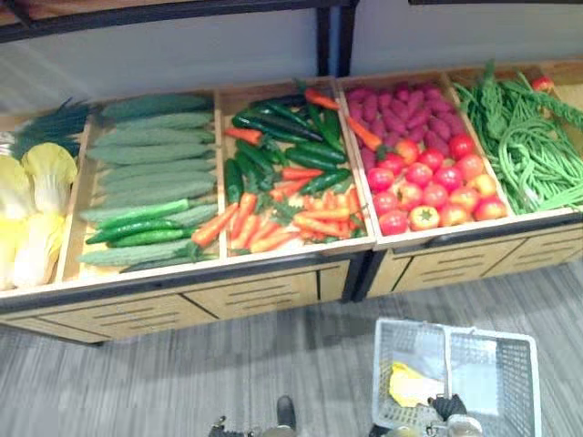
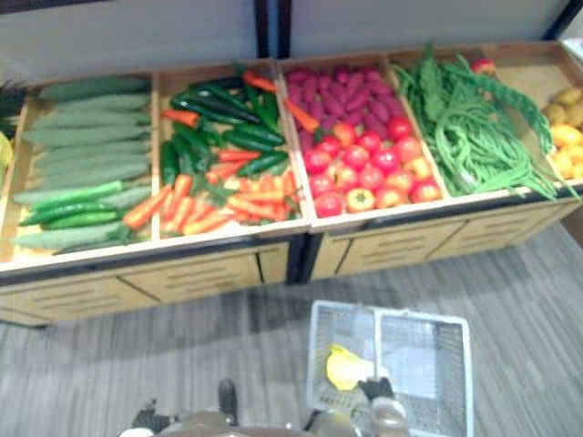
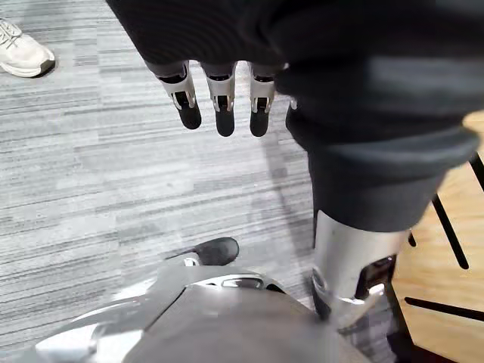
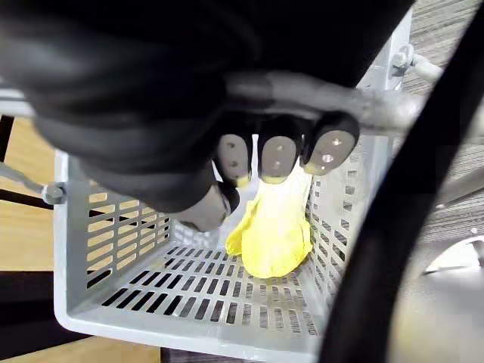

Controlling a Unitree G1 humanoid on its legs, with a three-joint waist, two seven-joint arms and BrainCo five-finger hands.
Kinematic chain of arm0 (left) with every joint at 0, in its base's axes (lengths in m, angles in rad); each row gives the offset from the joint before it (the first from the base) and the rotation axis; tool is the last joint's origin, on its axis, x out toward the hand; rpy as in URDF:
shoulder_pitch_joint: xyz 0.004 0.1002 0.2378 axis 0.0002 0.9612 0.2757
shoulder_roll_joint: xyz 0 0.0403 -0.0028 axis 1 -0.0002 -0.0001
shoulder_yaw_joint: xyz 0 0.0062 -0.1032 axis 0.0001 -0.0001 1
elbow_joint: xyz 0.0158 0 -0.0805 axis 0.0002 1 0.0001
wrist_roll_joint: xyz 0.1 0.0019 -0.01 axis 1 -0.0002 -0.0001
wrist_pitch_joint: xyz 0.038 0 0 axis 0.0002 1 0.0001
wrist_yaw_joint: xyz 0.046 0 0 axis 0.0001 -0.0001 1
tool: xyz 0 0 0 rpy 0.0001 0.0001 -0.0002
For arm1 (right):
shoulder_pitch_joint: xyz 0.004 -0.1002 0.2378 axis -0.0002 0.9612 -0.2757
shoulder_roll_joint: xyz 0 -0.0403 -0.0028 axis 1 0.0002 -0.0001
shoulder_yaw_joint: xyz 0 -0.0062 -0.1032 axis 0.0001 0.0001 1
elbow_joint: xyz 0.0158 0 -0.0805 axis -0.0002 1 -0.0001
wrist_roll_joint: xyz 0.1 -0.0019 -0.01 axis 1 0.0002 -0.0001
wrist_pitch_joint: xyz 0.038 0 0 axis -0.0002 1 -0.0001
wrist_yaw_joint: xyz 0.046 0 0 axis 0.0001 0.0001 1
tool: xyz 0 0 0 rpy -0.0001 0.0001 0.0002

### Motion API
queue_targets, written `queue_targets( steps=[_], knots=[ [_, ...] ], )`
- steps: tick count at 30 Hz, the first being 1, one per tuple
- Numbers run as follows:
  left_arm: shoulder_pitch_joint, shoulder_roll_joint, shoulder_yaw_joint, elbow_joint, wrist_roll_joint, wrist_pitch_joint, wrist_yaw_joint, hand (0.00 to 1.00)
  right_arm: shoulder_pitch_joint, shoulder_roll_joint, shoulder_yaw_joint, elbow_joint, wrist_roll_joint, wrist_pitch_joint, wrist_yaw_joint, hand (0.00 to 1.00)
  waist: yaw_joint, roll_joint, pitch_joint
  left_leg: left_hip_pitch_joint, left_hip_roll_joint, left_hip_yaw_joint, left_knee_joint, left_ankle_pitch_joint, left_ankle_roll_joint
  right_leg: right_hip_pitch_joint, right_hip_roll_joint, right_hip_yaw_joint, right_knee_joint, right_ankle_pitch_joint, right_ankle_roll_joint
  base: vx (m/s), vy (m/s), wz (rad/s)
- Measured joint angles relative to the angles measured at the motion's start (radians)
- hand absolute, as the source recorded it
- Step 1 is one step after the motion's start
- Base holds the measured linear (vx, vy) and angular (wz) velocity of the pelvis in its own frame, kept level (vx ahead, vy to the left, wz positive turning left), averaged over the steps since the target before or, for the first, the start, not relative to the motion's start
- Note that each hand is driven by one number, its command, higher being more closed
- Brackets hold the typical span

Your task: Pick vegetable in the basket

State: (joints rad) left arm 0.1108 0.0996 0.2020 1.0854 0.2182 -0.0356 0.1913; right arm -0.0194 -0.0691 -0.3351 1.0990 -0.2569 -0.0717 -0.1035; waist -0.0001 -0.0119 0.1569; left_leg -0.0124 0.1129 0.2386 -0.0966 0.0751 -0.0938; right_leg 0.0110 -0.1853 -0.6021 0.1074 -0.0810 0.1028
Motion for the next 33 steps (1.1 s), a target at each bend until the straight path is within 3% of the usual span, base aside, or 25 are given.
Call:
queue_targets(
  steps=[12,18,22,26,30,33],
  knots=[
    [0.0,-0.004,0.042,0.011,-0.003,0.001,0.01,0.0,0.004,0.009,-0.012,0.016,0.003,-0.004,0.005,1.0,-0.007,-0.007,-0.001,0.052,0.015,0.031,-0.006,-0.015,-0.007,0.031,0.023,0.061,-0.012,0.003,-0.003,0.0,-0.006,-0.09],
    [-0.008,-0.022,0.113,0.006,-0.068,0.0,0.113,0.0,0.019,0.011,-0.03,0.016,0.041,-0.017,0.004,1.0,-0.023,-0.01,-0.005,0.068,0.017,0.048,-0.007,-0.016,-0.007,0.03,0.031,0.161,-0.006,0.003,-0.003,-0.01,0.014,-0.09],
    [-0.004,-0.035,0.12,-0.132,-0.098,-0.015,0.192,0.0,0.047,0.01,-0.016,0.011,0.041,-0.036,-0.001,1.0,-0.023,-0.009,-0.02,0.067,0.017,0.055,-0.007,-0.017,-0.007,0.026,0.031,0.175,-0.005,0.001,-0.005,-0.02,0.005,-0.06],
    [0.002,-0.068,0.119,-0.424,-0.103,-0.053,0.297,0.0,0.063,0.01,0.028,-0.027,0.039,-0.053,-0.018,1.0,-0.02,-0.007,-0.036,0.057,0.021,0.084,-0.007,-0.017,-0.006,-0.011,0.038,0.218,0.0,-0.002,-0.009,-0.01,-0.002,-0.2],
    [-0.011,-0.081,0.114,-0.652,-0.068,-0.076,0.361,0.0,0.08,0.01,0.031,-0.037,0.039,-0.065,-0.02,1.0,-0.025,0.002,-0.052,0.05,0.022,0.089,-0.007,-0.017,-0.006,-0.023,0.041,0.226,-0.001,-0.001,-0.009,0.05,-0.009,-0.07],
    [-0.034,-0.074,0.11,-0.77,0.031,-0.087,0.401,0.0,0.089,0.008,0.031,-0.057,0.039,-0.065,-0.021,1.0,-0.027,0.007,-0.055,0.051,0.024,0.096,-0.007,-0.02,-0.009,-0.027,0.044,0.234,-0.001,-0.001,-0.01,0.06,-0.01,-0.07]
  ],
)
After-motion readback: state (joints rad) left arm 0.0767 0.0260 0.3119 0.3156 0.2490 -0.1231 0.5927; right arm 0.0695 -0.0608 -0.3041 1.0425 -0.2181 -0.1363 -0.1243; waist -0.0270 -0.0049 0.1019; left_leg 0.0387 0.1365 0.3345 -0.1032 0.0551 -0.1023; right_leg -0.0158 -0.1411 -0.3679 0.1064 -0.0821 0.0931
